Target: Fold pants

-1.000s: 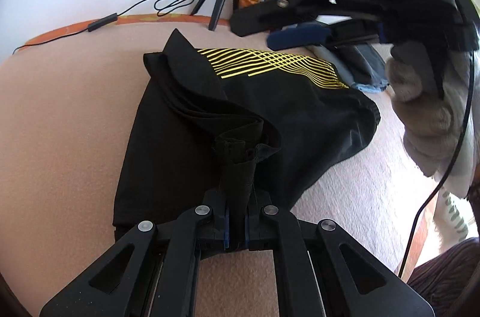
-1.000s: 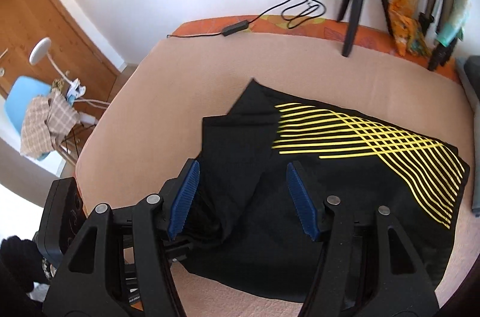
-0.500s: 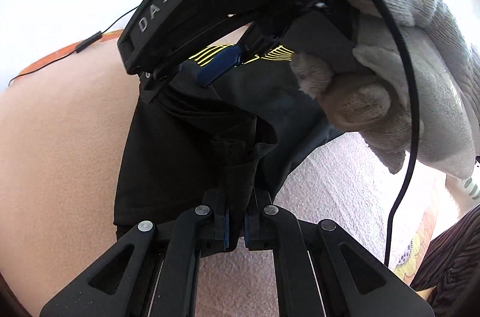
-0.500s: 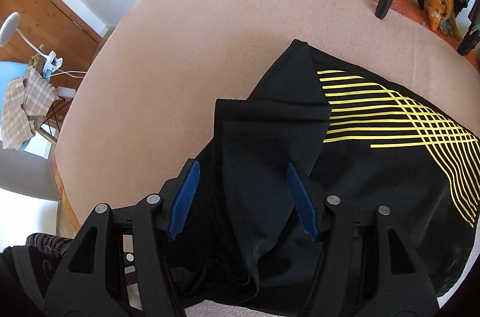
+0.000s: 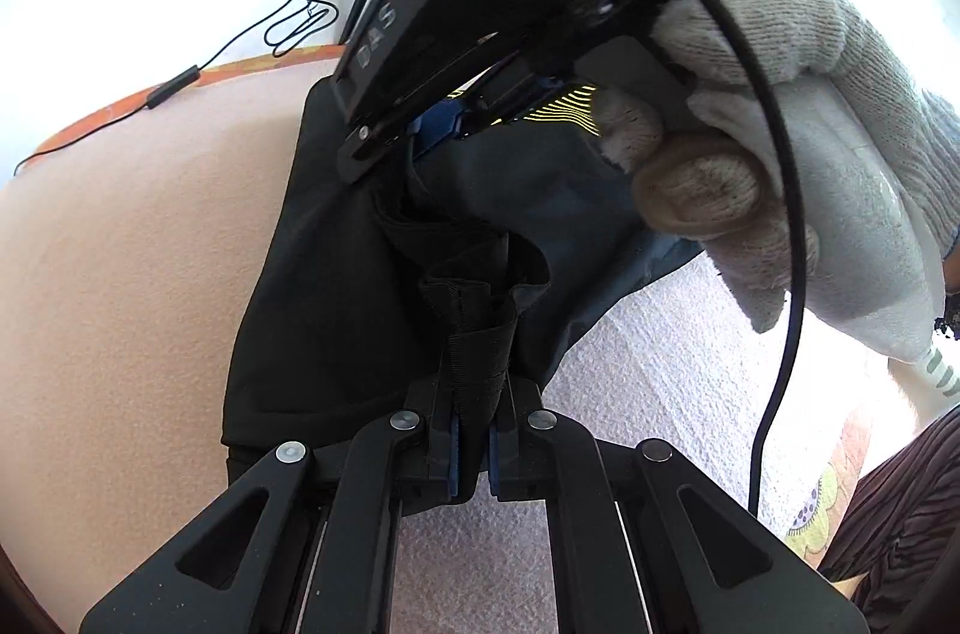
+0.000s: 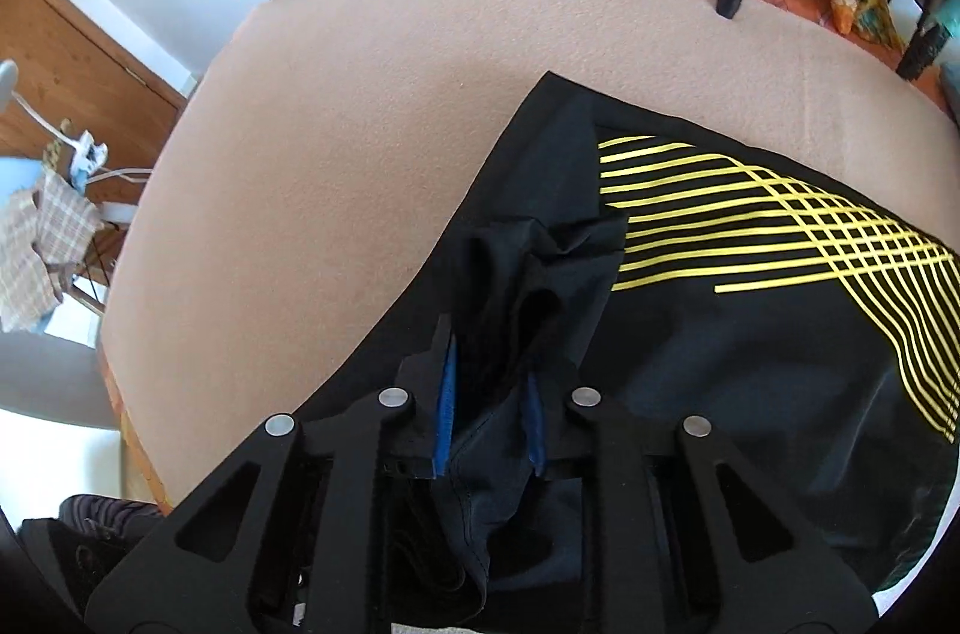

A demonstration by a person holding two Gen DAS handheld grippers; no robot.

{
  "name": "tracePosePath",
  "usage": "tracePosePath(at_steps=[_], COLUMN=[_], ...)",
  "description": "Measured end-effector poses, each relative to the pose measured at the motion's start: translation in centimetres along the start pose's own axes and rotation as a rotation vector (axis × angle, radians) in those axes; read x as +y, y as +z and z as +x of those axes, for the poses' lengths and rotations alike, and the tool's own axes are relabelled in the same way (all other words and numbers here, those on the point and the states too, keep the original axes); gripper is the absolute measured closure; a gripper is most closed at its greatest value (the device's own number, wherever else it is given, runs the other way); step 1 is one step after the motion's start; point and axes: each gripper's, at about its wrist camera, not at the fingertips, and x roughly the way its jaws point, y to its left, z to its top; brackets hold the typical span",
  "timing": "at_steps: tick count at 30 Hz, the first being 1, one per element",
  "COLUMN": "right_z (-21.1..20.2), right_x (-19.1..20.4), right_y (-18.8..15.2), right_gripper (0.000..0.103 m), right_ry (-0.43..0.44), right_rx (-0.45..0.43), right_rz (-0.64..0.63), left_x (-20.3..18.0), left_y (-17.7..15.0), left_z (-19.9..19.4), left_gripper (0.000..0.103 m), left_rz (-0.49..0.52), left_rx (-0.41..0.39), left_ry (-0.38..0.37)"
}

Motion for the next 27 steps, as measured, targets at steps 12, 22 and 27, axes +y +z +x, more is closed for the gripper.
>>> tracePosePath(at_steps=[12,22,27], right_z=[-6.2,-9.5,-10.0], right_x=[-7.3,-10.8,-13.6], right_y=[-1.0,1.2,1.4], right_gripper=[0.094,0.094,0.094], right_ry=[0.076,0.023,0.022], right_rx=[-0.158,-0.221,-0.225], right_rz=[0.162,0.171,0.173], left_x=[-2.1,-6.6,-8.4], left_y=[2.2,5.3,6.5], left_z=[-0.1,1.7,3.8], left_gripper=[0.099,0.099,0.099], left_rz=[-0.007,0.041,0.030], left_rx=[-0.039,-0.086,-0.069], left_ry=[-0.093,-0.161,-0.201])
